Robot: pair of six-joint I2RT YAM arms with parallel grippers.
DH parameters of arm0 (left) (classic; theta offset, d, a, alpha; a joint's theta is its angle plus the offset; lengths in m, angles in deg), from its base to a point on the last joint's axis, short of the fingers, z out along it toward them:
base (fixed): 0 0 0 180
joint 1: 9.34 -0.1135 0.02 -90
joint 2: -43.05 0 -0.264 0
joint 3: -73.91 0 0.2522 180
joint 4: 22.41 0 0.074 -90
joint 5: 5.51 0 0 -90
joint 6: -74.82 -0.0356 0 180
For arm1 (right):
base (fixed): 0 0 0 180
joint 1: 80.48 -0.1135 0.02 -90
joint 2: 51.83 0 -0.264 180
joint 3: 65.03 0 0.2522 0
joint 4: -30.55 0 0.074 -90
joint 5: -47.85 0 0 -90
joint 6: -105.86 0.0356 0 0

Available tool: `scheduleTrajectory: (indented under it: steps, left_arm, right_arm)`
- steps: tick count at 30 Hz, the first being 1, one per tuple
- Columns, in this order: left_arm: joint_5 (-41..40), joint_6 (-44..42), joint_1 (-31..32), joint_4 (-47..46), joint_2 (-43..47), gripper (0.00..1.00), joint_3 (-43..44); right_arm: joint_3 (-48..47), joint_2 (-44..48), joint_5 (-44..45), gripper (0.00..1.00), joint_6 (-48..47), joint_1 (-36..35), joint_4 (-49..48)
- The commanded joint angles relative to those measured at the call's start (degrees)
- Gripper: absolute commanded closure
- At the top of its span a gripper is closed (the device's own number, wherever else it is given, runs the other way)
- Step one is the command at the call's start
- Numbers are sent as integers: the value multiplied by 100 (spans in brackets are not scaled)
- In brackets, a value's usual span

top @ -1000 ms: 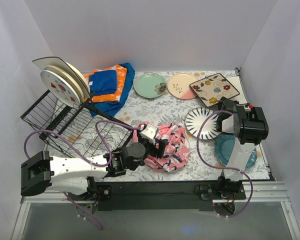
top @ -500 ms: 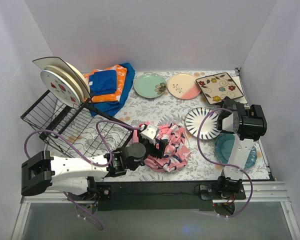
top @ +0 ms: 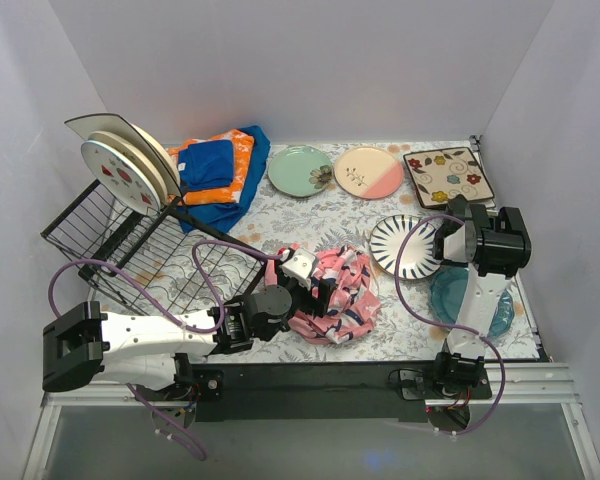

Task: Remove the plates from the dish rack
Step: Place the plate at the corner of the board.

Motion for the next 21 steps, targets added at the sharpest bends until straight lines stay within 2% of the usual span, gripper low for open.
scheduleTrajectory:
  steps: [1, 5, 7, 10, 11, 17, 21]
  left_arm:
    - [18, 26, 14, -7, 132, 29, 76]
    - [53, 17, 22, 2, 132, 29, 76]
    - [36, 8, 22, 2, 176, 29, 67]
    - [53, 17, 22, 2, 290, 29, 41]
    - [71, 17, 22, 2, 317, 29, 41]
    - [80, 61, 75, 11, 501, 29, 15]
    - [88, 96, 101, 19, 598, 29, 6]
  right_arm:
    - [-274, 59, 624, 99, 209, -68, -3718]
    - [-442, -29, 397, 99, 130, -165, -3648]
    - [-381, -11, 334, 84, 112, -182, -3578]
    - [-117, 164, 177, 71, 305, -200, -3132]
    - [-47, 330, 115, 70, 323, -200, -2721]
    - [480, 717, -88, 66, 464, -200, -2076]
    - [648, 1148, -184, 59, 438, -200, -776]
